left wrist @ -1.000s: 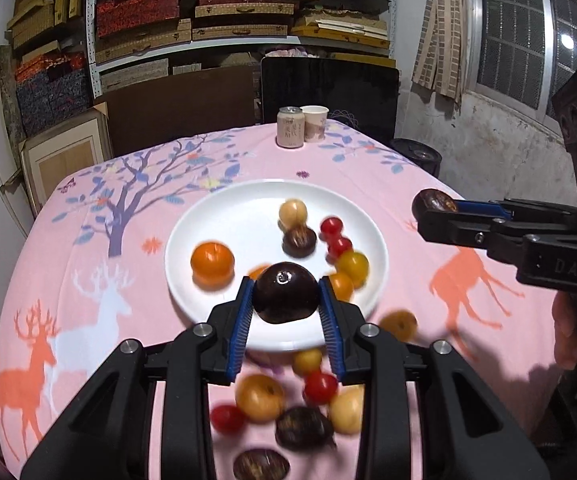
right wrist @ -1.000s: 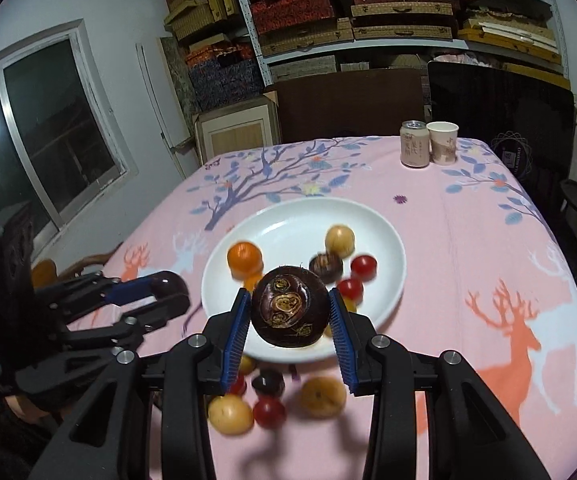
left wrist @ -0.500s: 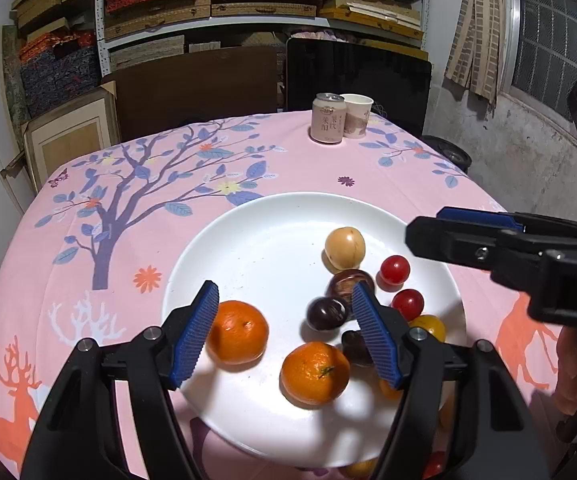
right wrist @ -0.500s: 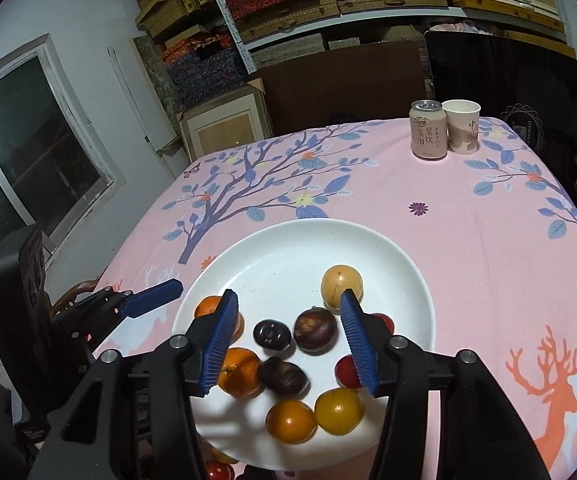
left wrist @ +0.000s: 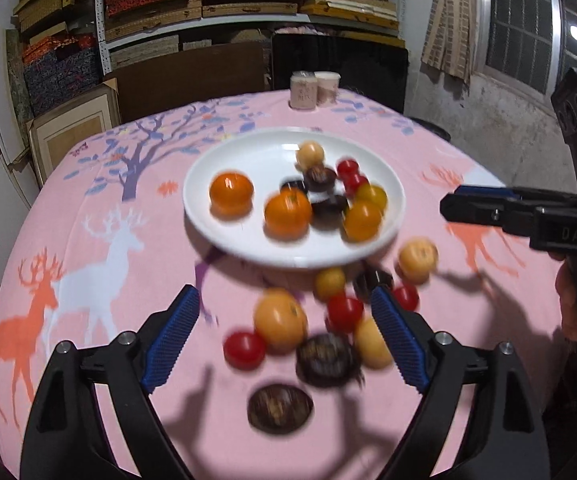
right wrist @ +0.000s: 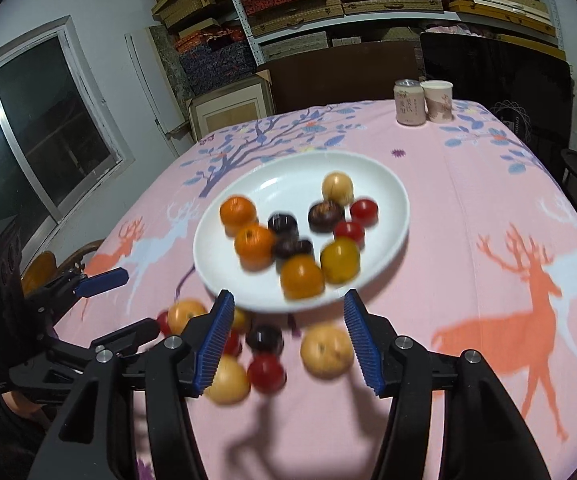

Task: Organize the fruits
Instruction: 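Grasp a patterned dark brown fruit with the left tool while the right tool grasps a pale yellow fruit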

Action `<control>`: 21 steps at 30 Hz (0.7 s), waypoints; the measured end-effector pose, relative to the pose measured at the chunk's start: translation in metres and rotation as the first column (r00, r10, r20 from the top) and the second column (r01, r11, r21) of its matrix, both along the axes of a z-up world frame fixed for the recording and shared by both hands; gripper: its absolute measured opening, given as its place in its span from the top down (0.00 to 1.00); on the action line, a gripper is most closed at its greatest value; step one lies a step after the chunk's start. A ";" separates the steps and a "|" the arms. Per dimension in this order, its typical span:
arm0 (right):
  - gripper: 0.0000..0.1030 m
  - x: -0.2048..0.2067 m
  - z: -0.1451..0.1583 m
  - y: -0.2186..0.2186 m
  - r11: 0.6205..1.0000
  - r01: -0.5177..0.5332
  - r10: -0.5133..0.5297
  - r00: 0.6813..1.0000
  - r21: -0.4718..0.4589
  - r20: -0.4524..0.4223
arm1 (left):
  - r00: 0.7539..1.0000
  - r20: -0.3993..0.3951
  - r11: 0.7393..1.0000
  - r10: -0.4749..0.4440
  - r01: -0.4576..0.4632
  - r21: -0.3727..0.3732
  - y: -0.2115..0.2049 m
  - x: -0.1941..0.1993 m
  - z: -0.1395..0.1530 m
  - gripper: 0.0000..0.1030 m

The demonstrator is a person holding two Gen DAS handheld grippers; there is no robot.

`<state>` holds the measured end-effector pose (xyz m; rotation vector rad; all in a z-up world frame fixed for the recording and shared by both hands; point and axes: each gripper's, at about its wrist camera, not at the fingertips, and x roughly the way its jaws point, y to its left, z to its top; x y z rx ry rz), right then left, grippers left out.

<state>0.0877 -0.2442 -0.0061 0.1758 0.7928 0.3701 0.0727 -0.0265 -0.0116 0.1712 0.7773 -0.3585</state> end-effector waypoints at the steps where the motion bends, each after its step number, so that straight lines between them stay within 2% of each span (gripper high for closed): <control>1: 0.43 -0.011 -0.006 -0.001 1.000 0.005 -0.005 1.000 -0.003 -0.007 | 1.000 -0.012 1.000 -0.004 0.004 0.014 0.000 -0.012 -0.007 0.17; 5: 0.43 -0.037 -0.023 -0.004 1.000 0.015 -0.015 0.999 0.000 -0.035 | 0.998 -0.059 0.998 0.000 0.003 0.057 0.005 -0.039 -0.032 0.17; 9: 0.43 -0.050 -0.028 -0.005 1.000 0.018 -0.018 0.999 0.000 -0.038 | 0.992 -0.111 0.995 0.063 -0.054 0.078 0.016 -0.033 -0.052 0.18; 10: 0.43 -0.051 -0.028 -0.004 1.000 0.018 -0.018 0.999 -0.003 -0.037 | 0.988 -0.131 0.995 0.078 -0.068 0.074 0.019 -0.028 -0.057 0.23; 11: 0.43 -0.054 -0.028 -0.004 1.000 0.019 -0.019 0.999 -0.011 -0.035 | 0.985 -0.153 0.995 0.081 -0.072 0.068 0.019 -0.024 -0.059 0.35; 12: 0.43 -0.055 -0.028 -0.004 1.000 0.020 -0.020 0.999 -0.019 -0.032 | 0.984 -0.155 0.995 0.083 -0.074 0.063 0.020 -0.022 -0.059 0.35; 14: 0.43 -0.057 -0.030 -0.004 0.999 0.025 -0.026 0.999 -0.031 -0.035 | 0.987 -0.138 0.995 0.087 -0.078 0.066 0.018 -0.020 -0.058 0.58; 16: 0.43 -0.057 -0.032 -0.006 0.999 0.031 -0.033 0.999 -0.038 -0.038 | 0.990 -0.114 0.995 0.089 -0.082 0.061 0.017 -0.023 -0.057 0.59; 19: 0.43 -0.054 -0.038 -0.008 0.998 0.041 -0.043 0.998 -0.053 -0.042 | 0.997 -0.054 0.998 0.062 -0.062 0.005 0.019 -0.033 -0.046 0.59; 21: 0.43 -0.048 -0.041 -0.009 0.997 0.052 -0.055 0.997 -0.063 -0.047 | 0.997 -0.048 0.999 0.054 -0.054 -0.004 0.018 -0.035 -0.045 0.59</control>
